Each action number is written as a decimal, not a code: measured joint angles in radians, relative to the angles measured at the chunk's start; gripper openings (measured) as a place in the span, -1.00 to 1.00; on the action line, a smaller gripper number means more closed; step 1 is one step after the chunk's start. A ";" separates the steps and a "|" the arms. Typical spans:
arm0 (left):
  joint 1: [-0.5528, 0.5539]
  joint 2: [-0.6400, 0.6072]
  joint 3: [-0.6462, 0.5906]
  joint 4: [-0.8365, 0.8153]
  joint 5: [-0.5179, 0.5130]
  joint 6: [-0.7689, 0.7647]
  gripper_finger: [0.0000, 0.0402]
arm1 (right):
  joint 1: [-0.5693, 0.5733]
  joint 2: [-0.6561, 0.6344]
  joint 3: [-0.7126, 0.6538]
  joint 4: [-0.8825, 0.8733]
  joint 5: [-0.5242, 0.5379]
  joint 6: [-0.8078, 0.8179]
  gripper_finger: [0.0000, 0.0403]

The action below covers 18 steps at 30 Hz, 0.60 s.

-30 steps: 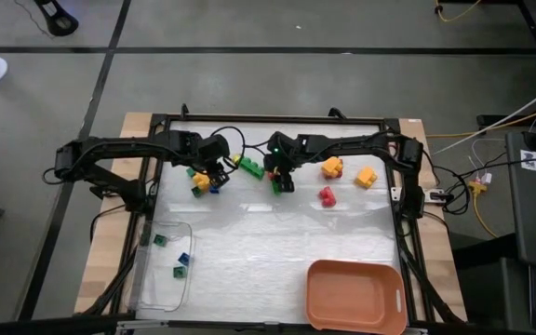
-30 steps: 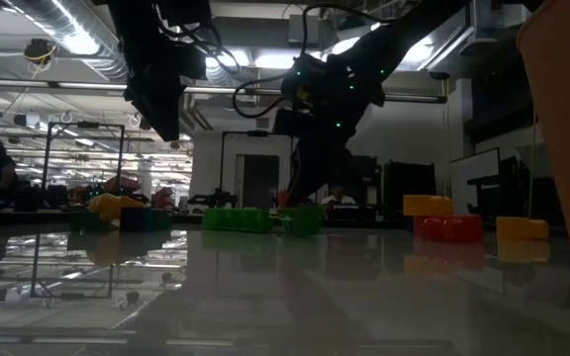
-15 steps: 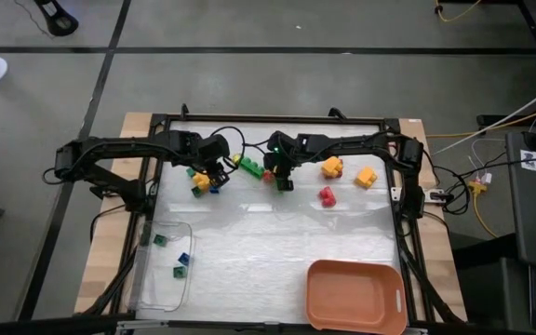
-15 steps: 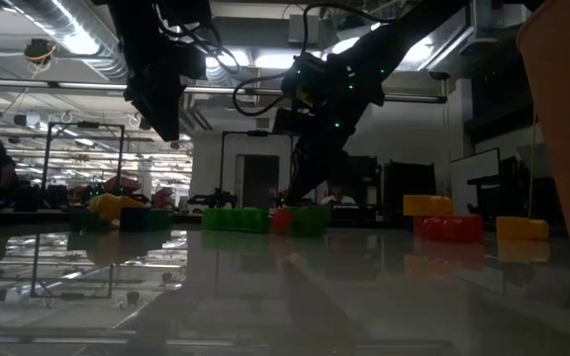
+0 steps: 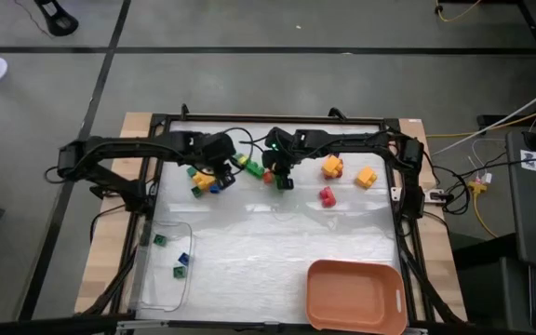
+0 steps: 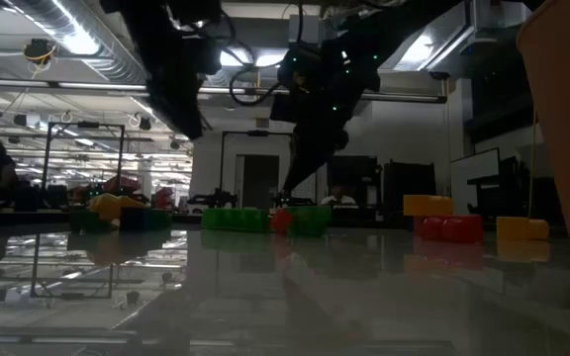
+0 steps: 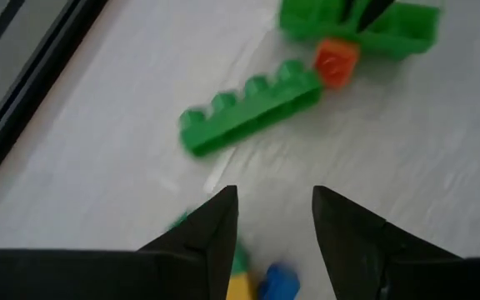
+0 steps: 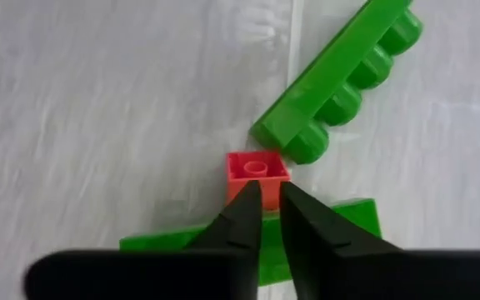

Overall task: Sort blocks by size
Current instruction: Put the small orange game piece into the transparent bin

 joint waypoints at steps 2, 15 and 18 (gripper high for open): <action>-0.007 0.031 0.000 0.048 0.008 0.070 -0.29 | 0.000 0.000 0.000 -0.015 0.000 0.000 -0.60; -0.061 0.322 0.000 0.478 0.009 0.330 -0.29 | 0.000 -0.030 0.009 -0.344 0.171 0.084 -0.31; -0.056 0.373 0.000 0.547 0.009 0.330 -0.29 | 0.000 -0.049 0.009 -0.373 0.166 0.084 -0.32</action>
